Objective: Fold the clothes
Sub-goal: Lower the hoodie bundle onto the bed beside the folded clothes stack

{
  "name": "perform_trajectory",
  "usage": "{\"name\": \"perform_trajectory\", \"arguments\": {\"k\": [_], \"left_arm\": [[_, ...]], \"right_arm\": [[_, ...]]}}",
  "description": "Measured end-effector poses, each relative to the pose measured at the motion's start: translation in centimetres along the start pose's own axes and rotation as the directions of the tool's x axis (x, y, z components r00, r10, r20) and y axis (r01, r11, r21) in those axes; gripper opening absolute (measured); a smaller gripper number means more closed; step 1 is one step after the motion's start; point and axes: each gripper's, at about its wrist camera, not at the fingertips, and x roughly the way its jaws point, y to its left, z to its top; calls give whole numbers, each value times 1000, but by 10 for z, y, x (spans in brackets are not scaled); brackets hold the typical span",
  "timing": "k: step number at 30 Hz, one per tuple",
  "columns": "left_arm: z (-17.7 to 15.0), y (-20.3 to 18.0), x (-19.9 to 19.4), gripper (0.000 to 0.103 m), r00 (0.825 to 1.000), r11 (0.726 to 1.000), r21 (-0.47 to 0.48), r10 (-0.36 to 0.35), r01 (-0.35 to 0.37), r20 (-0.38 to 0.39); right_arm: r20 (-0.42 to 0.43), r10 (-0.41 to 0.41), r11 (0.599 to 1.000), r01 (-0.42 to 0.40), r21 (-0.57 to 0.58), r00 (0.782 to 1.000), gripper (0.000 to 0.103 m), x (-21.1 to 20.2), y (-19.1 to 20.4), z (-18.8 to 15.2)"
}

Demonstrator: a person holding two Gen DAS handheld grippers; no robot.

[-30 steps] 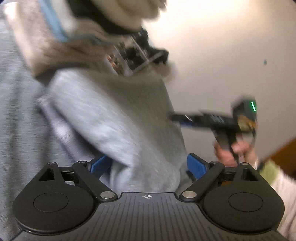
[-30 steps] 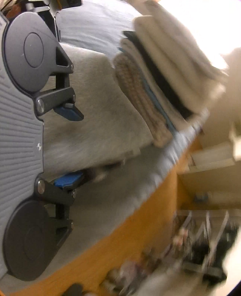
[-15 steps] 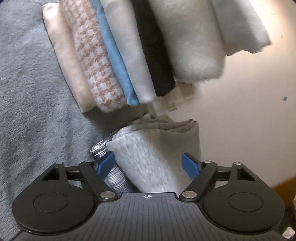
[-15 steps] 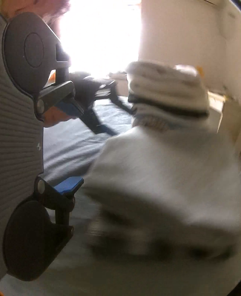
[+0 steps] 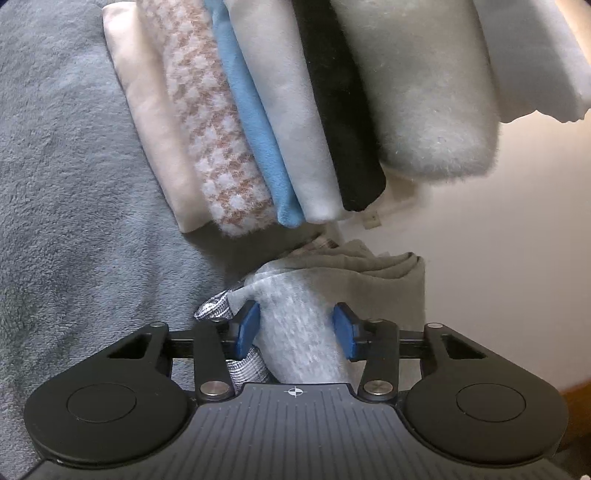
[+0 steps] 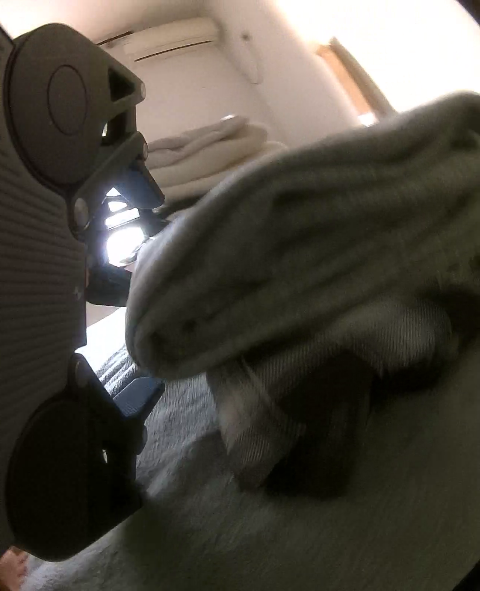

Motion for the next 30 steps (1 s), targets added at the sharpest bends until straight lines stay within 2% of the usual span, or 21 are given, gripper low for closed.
{"name": "perform_trajectory", "arguments": {"k": [2, 5, 7, 8, 10, 12, 13, 15, 19, 20, 21, 23, 25, 26, 28, 29, 30], "left_arm": [[-2, -1, -2, 40, 1000, 1000, 4, 8, -8, 2], [-4, -8, 7, 39, 1000, 999, 25, 23, -23, 6], [-6, -11, 12, 38, 999, 999, 34, 32, -32, 7], [-6, -12, 12, 37, 999, 999, 36, 36, -36, 6], [-8, -13, 12, 37, 999, 998, 45, 41, -41, 5], [-10, -15, 12, 36, 999, 997, 61, 46, -47, 4], [-12, -17, 11, 36, 999, 996, 70, 47, -47, 1], [-16, -21, 10, 34, 999, 995, 88, 47, -46, -4], [-33, -34, 8, 33, 999, 991, 123, 47, -46, -5], [-36, -36, 8, 33, 999, 990, 132, 53, -52, -4], [-38, -36, 8, 33, 998, 988, 140, 59, -58, -5], [-39, -34, 14, 33, 998, 987, 147, 66, -63, -12], [-40, -34, 16, 33, 997, 984, 163, 71, -68, -13], [-41, -35, 16, 33, 998, 982, 176, 69, -67, -9], [-45, -37, 15, 34, 998, 977, 204, 66, -63, -6], [-46, -38, 14, 35, 998, 974, 218, 65, -63, -3], [-47, -39, 12, 36, 998, 971, 230, 66, -65, 3]], "right_arm": [[16, 16, 1000, -16, 12, 1000, 101, -1, -3, 1], [48, 23, 1000, -23, -9, 999, 93, 0, 2, 1], [79, -9, 999, 11, -33, 997, 71, -1, 7, -2], [96, -26, 999, 30, -45, 995, 68, -3, 9, -4], [130, -68, 993, 80, -91, 989, 50, -11, 21, -9], [152, -141, 964, 170, -203, 978, 44, -18, 47, -15], [163, -188, 935, 228, -273, 969, 42, -20, 65, -17], [190, -279, 842, 335, -423, 941, 40, -22, 105, -22], [265, -395, 591, 464, -660, 880, 38, -16, 169, -31], [278, -414, 544, 480, -688, 867, 38, -14, 173, -32], [282, -429, 525, 491, -695, 858, 38, -14, 170, -30], [272, -459, 543, 509, -668, 846, 38, -17, 145, -21], [239, -462, 609, 501, -615, 854, 38, -26, 129, -5], [229, -452, 630, 490, -603, 862, 38, -30, 125, 1], [223, -445, 619, 478, -624, 867, 40, -32, 125, 5], [211, -449, 623, 474, -623, 868, 44, -34, 124, 8], [196, -452, 646, 471, -600, 870, 52, -36, 122, 12]]}}
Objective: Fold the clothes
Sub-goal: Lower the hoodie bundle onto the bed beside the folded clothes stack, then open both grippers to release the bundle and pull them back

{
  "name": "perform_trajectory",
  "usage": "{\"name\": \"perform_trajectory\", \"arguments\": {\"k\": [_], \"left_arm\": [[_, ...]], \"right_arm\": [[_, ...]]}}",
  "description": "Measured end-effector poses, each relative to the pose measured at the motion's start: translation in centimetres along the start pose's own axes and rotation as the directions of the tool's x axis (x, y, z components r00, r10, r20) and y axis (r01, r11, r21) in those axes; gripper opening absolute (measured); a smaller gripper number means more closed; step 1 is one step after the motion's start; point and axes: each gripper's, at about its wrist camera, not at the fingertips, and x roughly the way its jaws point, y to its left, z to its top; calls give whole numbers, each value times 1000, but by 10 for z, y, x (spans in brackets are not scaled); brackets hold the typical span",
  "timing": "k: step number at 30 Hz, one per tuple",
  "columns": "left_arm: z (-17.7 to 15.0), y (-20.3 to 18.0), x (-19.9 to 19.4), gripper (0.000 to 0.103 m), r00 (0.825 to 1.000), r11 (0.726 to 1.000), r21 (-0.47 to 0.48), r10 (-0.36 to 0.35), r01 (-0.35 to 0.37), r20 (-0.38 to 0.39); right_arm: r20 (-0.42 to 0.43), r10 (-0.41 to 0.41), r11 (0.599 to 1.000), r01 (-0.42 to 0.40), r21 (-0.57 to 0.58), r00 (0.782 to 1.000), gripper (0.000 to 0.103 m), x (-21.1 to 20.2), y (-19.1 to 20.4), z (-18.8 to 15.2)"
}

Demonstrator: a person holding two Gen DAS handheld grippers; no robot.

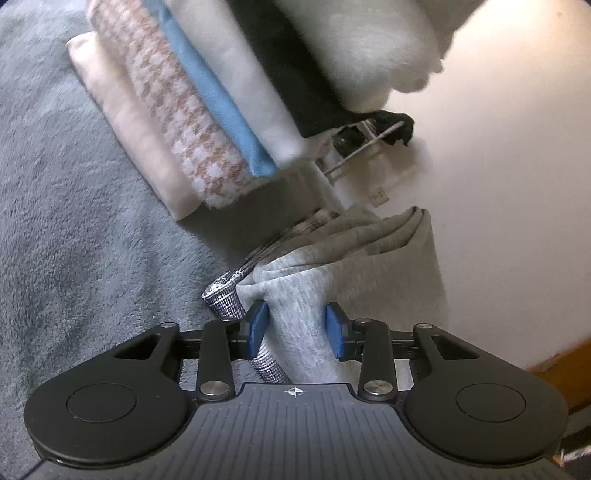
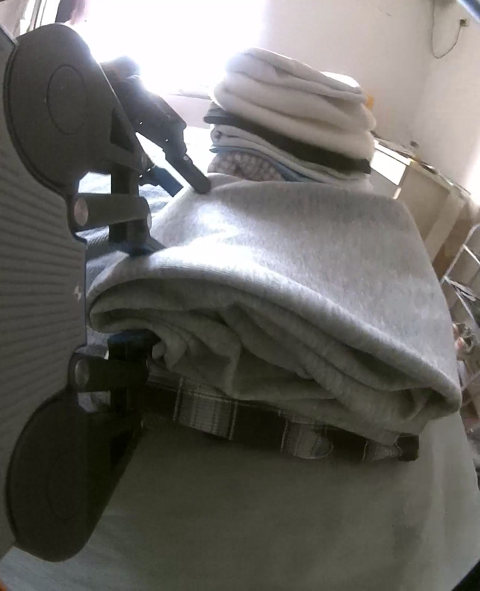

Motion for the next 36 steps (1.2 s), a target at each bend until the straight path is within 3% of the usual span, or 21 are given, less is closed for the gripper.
{"name": "perform_trajectory", "arguments": {"k": [1, 3, 6, 9, 12, 14, 17, 19, 22, 23, 24, 25, 26, 28, 32, 34, 36], "left_arm": [[-1, -1, -3, 36, 1000, 1000, 13, 3, -3, 7], [-3, -3, -13, 37, 999, 999, 33, 17, -19, 37], [-6, -9, -30, 39, 992, 995, 88, 32, -43, 125], [-6, -23, -37, 40, 982, 981, 183, 22, -58, 190], [-8, -46, -30, 40, 983, 953, 297, 8, -62, 181], [-10, -61, -25, 40, 985, 928, 367, 3, -67, 172], [-19, -71, -15, 40, 987, 896, 426, 63, -121, 146], [-25, -72, -5, 40, 984, 884, 438, 112, -164, 141], [-31, -72, 2, 39, 977, 869, 451, 154, -204, 145], [-34, -71, 2, 39, 976, 866, 453, 164, -213, 145], [-36, -71, 5, 39, 974, 864, 453, 175, -221, 141], [-37, -71, 11, 39, 973, 862, 452, 189, -230, 135], [-39, -70, 15, 39, 971, 859, 452, 200, -239, 133], [-44, -69, 15, 39, 966, 849, 461, 210, -257, 151], [-46, -68, 13, 39, 963, 838, 477, 211, -265, 164], [-45, -65, 3, 39, 968, 842, 480, 193, -246, 159], [-43, -61, -7, 39, 978, 861, 468, 143, -197, 150]], "right_arm": [[-14, 10, 999, -9, 40, 1000, 62, -1, -6, 2], [5, -5, 997, 5, 75, 1000, 69, -17, -14, 5], [88, -28, 998, 22, 64, 996, 69, -56, -20, 16], [220, -62, 998, 56, 34, 974, 70, -86, -16, 40], [292, -106, 981, 148, -124, 950, 73, -80, 18, 82], [276, -124, 941, 201, -271, 953, 78, -47, 58, 105], [229, -162, 816, 261, -516, 960, 88, 10, 106, 131], [203, -186, 741, 273, -613, 961, 93, 45, 131, 134], [106, -245, 676, 248, -694, 964, 93, 94, 139, 147], [64, -264, 676, 232, -700, 962, 90, 104, 137, 148], [18, -272, 688, 207, -696, 962, 80, 110, 131, 148], [-20, -255, 707, 172, -686, 967, 60, 118, 127, 151], [-41, -234, 710, 142, -689, 971, 58, 124, 129, 153], [-29, -205, 663, 117, -739, 978, 53, 129, 137, 148], [-29, -173, 650, 92, -754, 985, 53, 141, 138, 154], [-10, -193, 665, 123, -737, 981, 77, 136, 134, 157], [32, -215, 686, 174, -707, 976, 78, 118, 131, 160]]}}
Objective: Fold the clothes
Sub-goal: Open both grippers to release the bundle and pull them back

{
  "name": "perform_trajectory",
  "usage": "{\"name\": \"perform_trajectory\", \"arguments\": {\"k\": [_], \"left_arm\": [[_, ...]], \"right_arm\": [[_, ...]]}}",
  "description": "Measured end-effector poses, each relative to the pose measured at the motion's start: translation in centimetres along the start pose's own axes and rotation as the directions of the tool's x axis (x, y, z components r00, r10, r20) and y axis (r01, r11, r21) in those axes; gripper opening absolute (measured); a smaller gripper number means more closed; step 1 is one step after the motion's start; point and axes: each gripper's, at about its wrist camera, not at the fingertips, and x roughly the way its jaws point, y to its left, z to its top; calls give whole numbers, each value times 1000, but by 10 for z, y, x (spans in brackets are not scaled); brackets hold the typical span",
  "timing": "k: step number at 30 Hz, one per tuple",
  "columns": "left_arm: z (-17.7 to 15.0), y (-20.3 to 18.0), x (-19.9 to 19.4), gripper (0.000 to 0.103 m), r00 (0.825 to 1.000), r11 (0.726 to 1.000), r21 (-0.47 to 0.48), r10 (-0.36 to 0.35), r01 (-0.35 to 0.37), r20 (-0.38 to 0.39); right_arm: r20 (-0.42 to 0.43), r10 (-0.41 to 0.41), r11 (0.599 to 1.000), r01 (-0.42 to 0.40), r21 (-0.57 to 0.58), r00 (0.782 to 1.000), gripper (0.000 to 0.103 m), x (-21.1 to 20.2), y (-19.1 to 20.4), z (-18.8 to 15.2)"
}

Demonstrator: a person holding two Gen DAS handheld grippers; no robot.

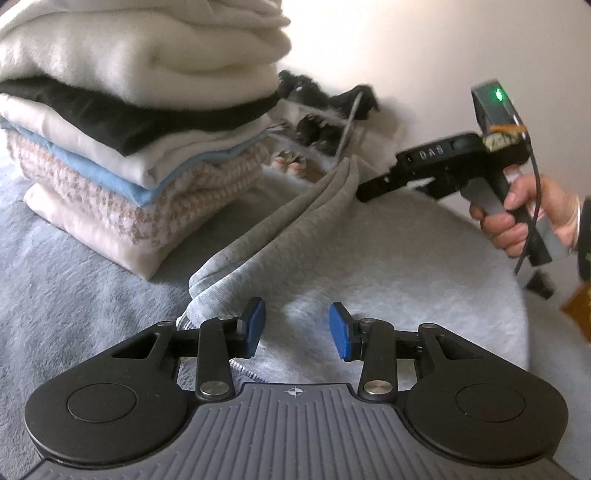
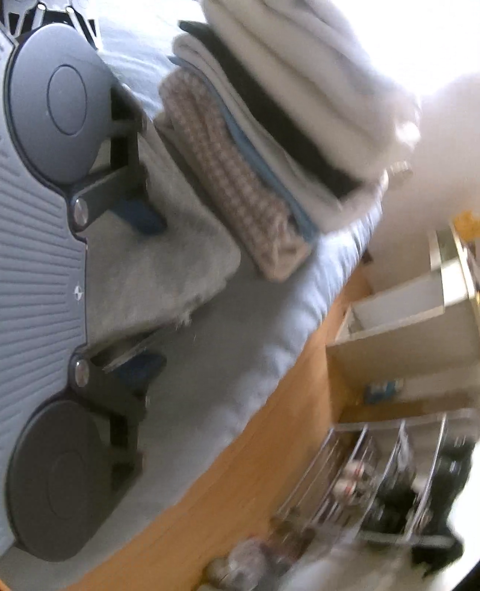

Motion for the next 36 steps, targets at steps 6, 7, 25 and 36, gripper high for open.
{"name": "perform_trajectory", "arguments": {"k": [6, 7, 25, 36], "left_arm": [[16, 13, -15, 39, 992, 997, -12, -75, 76, 101], [20, 12, -10, 39, 993, 997, 6, -73, 73, 90], [20, 67, 6, 35, 993, 965, -234, -116, 116, 13], [37, 110, -105, 45, 998, 995, -93, -29, 24, -59]], "right_arm": [[247, -77, 996, 62, 68, 966, 61, -112, 26, -47], [249, -84, 995, 70, 64, 965, 56, -122, 34, -57], [42, -117, 992, 115, 44, 992, 34, -127, 120, -141], [63, -355, 916, 334, 225, 933, 46, -105, 185, -205]]}}
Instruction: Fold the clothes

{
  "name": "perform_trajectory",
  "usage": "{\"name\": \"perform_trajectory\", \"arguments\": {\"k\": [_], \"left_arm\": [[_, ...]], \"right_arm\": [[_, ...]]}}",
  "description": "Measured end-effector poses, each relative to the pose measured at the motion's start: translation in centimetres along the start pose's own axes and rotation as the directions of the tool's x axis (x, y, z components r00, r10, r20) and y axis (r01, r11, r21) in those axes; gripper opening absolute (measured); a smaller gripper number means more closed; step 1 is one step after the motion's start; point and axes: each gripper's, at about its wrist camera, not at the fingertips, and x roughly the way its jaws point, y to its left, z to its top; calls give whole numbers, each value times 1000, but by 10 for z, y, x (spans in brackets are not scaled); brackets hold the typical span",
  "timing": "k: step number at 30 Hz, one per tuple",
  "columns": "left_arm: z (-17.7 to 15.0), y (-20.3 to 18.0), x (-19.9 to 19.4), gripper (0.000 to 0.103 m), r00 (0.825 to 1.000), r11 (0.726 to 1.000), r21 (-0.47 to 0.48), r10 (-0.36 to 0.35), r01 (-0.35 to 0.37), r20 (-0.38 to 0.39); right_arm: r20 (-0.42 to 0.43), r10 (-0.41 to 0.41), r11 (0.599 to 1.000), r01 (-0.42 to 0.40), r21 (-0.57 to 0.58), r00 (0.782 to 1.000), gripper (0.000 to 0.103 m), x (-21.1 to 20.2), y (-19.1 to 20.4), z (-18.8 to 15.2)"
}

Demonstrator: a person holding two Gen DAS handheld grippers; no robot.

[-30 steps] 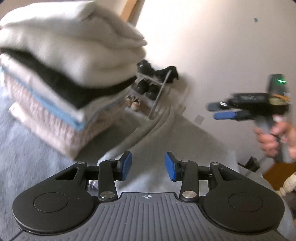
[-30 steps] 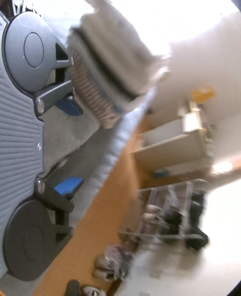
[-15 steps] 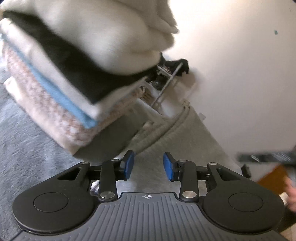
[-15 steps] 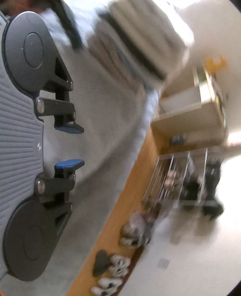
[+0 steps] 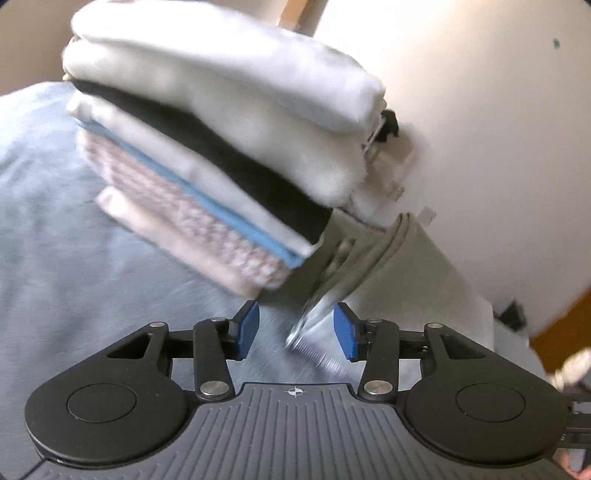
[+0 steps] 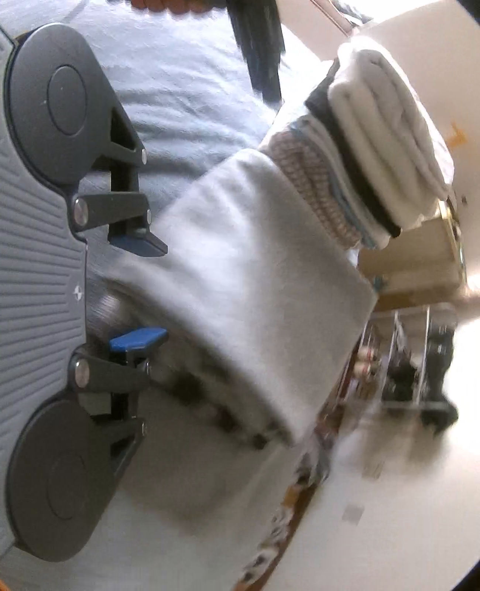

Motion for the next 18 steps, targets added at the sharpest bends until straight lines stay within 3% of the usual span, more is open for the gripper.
{"name": "perform_trajectory", "arguments": {"k": [5, 8, 10, 11, 14, 18], "left_arm": [[-8, -4, -69, 61, 999, 973, 230, 22, -16, -25], [-18, -11, -98, 72, 1000, 976, 216, -25, 28, -17], [-27, -12, -116, 83, 998, 984, 164, -63, 64, -10], [-30, -13, -124, 89, 997, 985, 150, -81, 81, -11], [-39, -25, -141, 97, 996, 976, 197, -91, 93, -19], [-54, -41, -163, 103, 996, 963, 261, -84, 71, 39]], "right_arm": [[72, -45, 999, 45, 5, 996, 46, -31, 48, -31], [117, -67, 998, 67, 7, 991, 53, -60, 80, -37], [116, -94, 996, 92, 21, 989, 68, -79, 98, -39], [113, -106, 994, 103, 27, 988, 69, -89, 106, -40], [113, -152, 988, 148, 40, 982, 76, -114, 123, -43], [140, -230, 972, 222, 75, 963, 98, -140, 136, -50]]}}
